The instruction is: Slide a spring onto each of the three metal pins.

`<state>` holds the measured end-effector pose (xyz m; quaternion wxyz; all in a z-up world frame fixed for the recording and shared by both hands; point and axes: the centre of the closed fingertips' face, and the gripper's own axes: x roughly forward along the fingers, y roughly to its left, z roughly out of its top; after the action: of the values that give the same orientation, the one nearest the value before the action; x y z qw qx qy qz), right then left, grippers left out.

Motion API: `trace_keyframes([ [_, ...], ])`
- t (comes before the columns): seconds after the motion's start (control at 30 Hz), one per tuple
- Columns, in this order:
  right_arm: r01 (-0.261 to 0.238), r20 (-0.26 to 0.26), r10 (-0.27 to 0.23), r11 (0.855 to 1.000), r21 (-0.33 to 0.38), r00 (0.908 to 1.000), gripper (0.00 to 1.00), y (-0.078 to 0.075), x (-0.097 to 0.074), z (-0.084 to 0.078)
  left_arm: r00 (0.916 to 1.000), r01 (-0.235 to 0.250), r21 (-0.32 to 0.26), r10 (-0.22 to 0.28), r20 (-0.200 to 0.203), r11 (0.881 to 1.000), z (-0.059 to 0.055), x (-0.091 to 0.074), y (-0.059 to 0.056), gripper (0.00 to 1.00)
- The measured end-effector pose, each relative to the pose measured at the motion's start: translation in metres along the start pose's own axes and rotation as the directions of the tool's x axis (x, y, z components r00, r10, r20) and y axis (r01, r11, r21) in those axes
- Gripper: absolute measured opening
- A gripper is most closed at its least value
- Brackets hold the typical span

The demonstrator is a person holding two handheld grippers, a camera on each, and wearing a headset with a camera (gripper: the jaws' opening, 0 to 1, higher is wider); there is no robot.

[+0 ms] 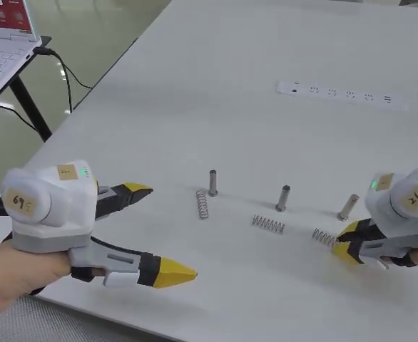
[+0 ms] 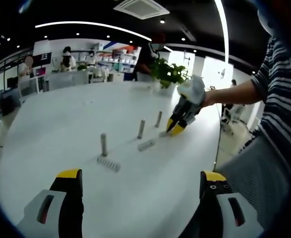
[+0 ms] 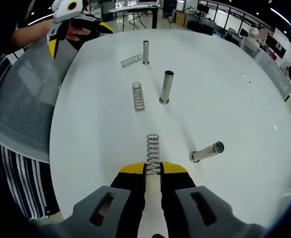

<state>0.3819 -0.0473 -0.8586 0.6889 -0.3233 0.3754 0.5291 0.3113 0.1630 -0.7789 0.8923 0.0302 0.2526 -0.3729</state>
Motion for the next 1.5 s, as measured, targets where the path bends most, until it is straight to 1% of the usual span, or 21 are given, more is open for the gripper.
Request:
trace_keyframes([
  [0.1, -0.010, 0.014, 0.010, 1.000, 0.001, 0.9998, 0.08, 0.003, -0.005, 0.003, 0.9999, 0.016, -0.002, -0.016, -0.002, 1.000, 0.001, 0.004, -0.004, 0.95],
  [0.17, -0.010, 0.022, 0.010, 1.000, -0.002, 0.9997, 0.08, 0.004, -0.008, 0.004, 0.9995, 0.028, -0.007, -0.028, -0.010, 1.000, -0.001, 0.006, -0.006, 0.95],
  [0.33, -0.027, 0.039, 0.028, 0.999, -0.043, 0.9988, 0.08, 0.013, -0.017, 0.010, 0.9988, 0.048, -0.001, -0.048, -0.011, 0.999, 0.000, 0.009, -0.012, 0.93],
  [0.43, -0.043, 0.066, 0.049, 0.996, -0.081, 0.9966, 0.08, 0.021, -0.023, 0.019, 0.9973, 0.072, 0.000, -0.072, -0.013, 0.997, 0.001, 0.014, -0.018, 0.92],
  [0.5, -0.053, 0.074, 0.061, 0.993, -0.102, 0.9954, 0.08, 0.028, -0.026, 0.025, 0.9957, 0.091, 0.007, -0.091, -0.019, 0.996, 0.002, 0.019, -0.021, 0.91],
  [0.6, -0.067, 0.079, 0.080, 0.985, -0.159, 0.9936, 0.08, 0.039, -0.030, 0.034, 0.9921, 0.125, 0.015, -0.124, -0.017, 0.992, 0.006, 0.028, -0.029, 0.89],
  [0.7, -0.075, 0.085, 0.093, 0.980, -0.186, 0.9921, 0.08, 0.045, -0.034, 0.040, 0.9903, 0.139, 0.027, -0.138, -0.015, 0.990, 0.010, 0.035, -0.033, 0.88],
  [0.8, -0.079, 0.082, 0.098, 0.976, -0.203, 0.9918, 0.08, 0.048, -0.036, 0.042, 0.9866, 0.163, 0.040, -0.162, -0.019, 0.986, 0.010, 0.041, -0.039, 0.87],
  [0.87, -0.082, 0.074, 0.100, 0.973, -0.217, 0.9922, 0.08, 0.050, -0.038, 0.041, 0.9823, 0.186, 0.050, -0.185, -0.031, 0.981, 0.009, 0.045, -0.045, 0.86],
  [0.97, -0.088, 0.074, 0.108, 0.969, -0.229, 0.9914, 0.08, 0.054, -0.040, 0.041, 0.9780, 0.207, 0.067, -0.205, -0.040, 0.976, 0.009, 0.051, -0.050, 0.84],
  [1.0, -0.089, 0.077, 0.110, 0.968, -0.236, 0.9910, 0.08, 0.056, -0.041, 0.042, 0.9775, 0.210, 0.069, -0.208, -0.034, 0.975, 0.010, 0.052, -0.051, 0.85],
  [1.03, -0.091, 0.080, 0.114, 0.965, -0.245, 0.9903, 0.08, 0.058, -0.041, 0.044, 0.9769, 0.214, 0.067, -0.213, -0.013, 0.975, 0.014, 0.054, -0.052, 0.86],
  [1.07, -0.095, 0.080, 0.118, 0.964, -0.248, 0.9898, 0.08, 0.060, -0.041, 0.044, 0.9762, 0.217, 0.065, -0.217, -0.002, 0.974, 0.017, 0.056, -0.053, 0.86],
  [1.17, -0.099, 0.082, 0.125, 0.959, -0.267, 0.9888, 0.08, 0.067, -0.041, 0.048, 0.9682, 0.244, 0.060, -0.247, 0.041, 0.968, 0.028, 0.062, -0.060, 0.83],
  [1.2, -0.099, 0.083, 0.126, 0.957, -0.274, 0.9885, 0.08, 0.068, -0.041, 0.049, 0.9669, 0.248, 0.060, -0.251, 0.044, 0.967, 0.029, 0.064, -0.061, 0.82],
  [1.27, -0.096, 0.087, 0.125, 0.955, -0.282, 0.9883, 0.08, 0.070, -0.041, 0.051, 0.9632, 0.259, 0.039, -0.261, 0.065, 0.965, 0.033, 0.069, -0.065, 0.78],
  [1.3, -0.095, 0.088, 0.125, 0.953, -0.287, 0.9883, 0.08, 0.071, -0.041, 0.052, 0.9605, 0.266, 0.042, -0.269, 0.073, 0.963, 0.035, 0.071, -0.068, 0.77],
  [1.4, -0.089, 0.099, 0.122, 0.953, -0.289, 0.9875, 0.08, 0.071, -0.044, 0.057, 0.9552, 0.282, 0.047, -0.285, 0.081, 0.958, 0.038, 0.074, -0.074, 0.73],
  [1.47, -0.090, 0.109, 0.125, 0.955, -0.281, 0.9861, 0.08, 0.071, -0.046, 0.059, 0.9530, 0.290, 0.061, -0.294, 0.075, 0.955, 0.038, 0.076, -0.077, 0.69],
  [1.5, -0.091, 0.112, 0.126, 0.956, -0.280, 0.9856, 0.08, 0.072, -0.046, 0.060, 0.9524, 0.289, 0.075, -0.294, 0.080, 0.955, 0.039, 0.077, -0.078, 0.66],
])
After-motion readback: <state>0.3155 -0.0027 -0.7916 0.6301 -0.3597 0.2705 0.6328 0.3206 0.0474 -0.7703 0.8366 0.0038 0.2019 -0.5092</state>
